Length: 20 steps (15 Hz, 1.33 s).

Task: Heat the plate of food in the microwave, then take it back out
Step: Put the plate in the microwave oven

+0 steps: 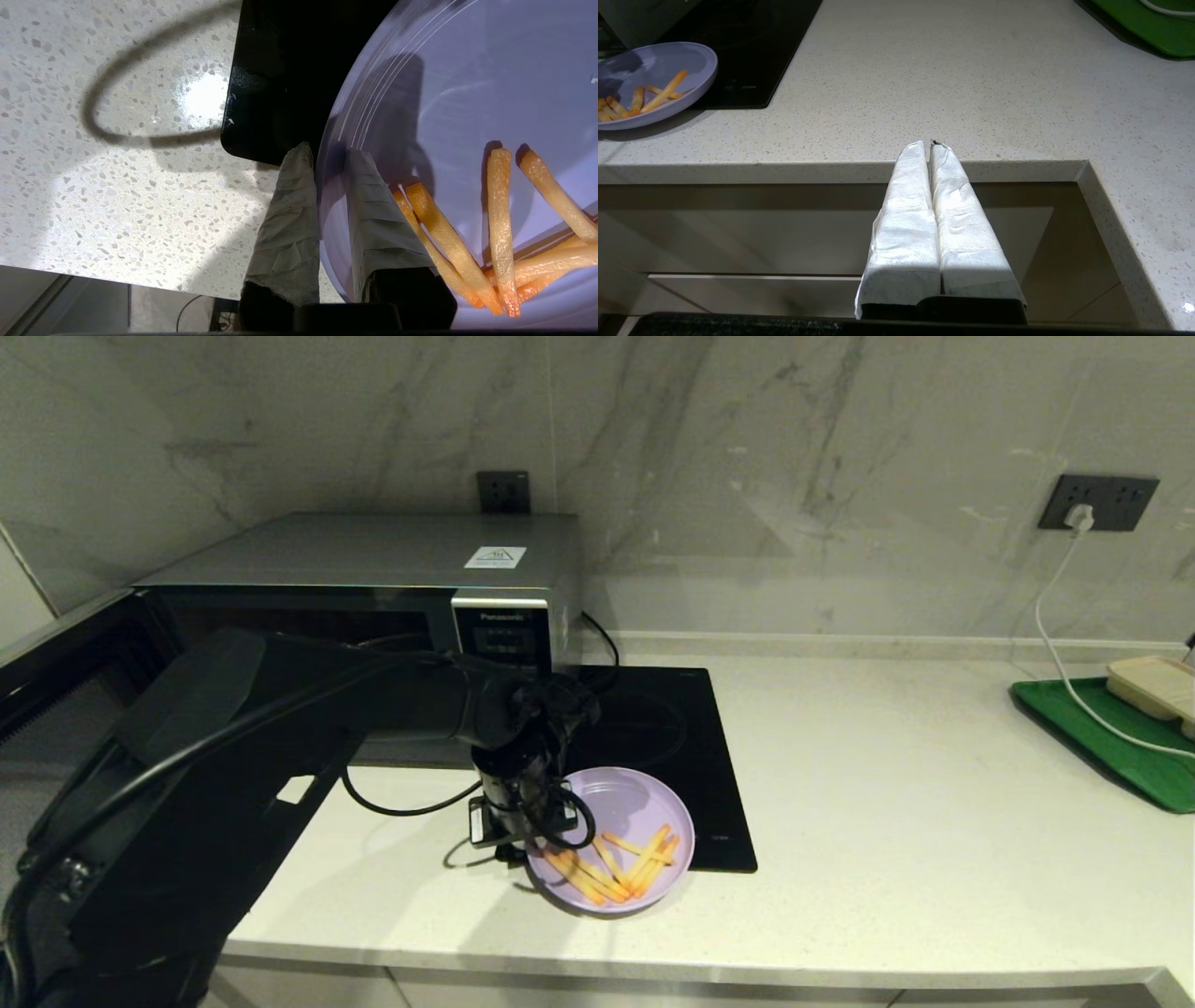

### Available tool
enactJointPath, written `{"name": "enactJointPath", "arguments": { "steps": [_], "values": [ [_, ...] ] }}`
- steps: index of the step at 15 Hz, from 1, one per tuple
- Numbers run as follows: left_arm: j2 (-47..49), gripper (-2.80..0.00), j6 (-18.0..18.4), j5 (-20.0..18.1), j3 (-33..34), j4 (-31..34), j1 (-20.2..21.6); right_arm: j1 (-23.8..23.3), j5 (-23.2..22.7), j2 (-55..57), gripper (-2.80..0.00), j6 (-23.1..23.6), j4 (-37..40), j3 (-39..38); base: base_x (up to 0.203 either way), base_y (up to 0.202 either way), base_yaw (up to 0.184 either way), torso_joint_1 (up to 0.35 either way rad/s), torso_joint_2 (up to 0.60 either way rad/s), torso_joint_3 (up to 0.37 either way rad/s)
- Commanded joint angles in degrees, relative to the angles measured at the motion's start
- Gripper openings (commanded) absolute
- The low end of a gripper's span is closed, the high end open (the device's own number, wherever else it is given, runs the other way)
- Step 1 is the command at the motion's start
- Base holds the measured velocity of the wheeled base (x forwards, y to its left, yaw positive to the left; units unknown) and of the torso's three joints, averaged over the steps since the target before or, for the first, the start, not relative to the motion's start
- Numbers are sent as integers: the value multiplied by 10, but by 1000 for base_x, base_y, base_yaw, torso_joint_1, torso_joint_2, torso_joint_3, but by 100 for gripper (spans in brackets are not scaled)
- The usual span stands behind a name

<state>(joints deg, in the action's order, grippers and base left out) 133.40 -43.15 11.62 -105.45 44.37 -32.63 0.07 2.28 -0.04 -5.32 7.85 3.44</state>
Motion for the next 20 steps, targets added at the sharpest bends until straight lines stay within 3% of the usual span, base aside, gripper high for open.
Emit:
{"name": "enactJointPath", "arguments": {
  "steps": [1, 4, 14, 16, 20],
  "values": [
    [-12, -280, -8, -24, -1, 1, 2, 0, 0, 0, -280, 0, 1, 0, 0, 0, 0, 0, 0, 0],
    [-30, -280, -32, -71, 3, 1, 7, 0, 0, 0, -280, 0, 1, 0, 0, 0, 0, 0, 0, 0],
    [-84, -280, -37, -187, 54, -4, 27, 0, 0, 0, -280, 0, 1, 0, 0, 0, 0, 0, 0, 0],
    [-89, -280, -38, -193, 69, -22, 36, 0, 0, 0, -280, 0, 1, 0, 0, 0, 0, 0, 0, 0],
    [-115, -280, -37, -246, 99, -58, 51, 0, 0, 0, -280, 0, 1, 0, 0, 0, 0, 0, 0, 0]
  ]
}}
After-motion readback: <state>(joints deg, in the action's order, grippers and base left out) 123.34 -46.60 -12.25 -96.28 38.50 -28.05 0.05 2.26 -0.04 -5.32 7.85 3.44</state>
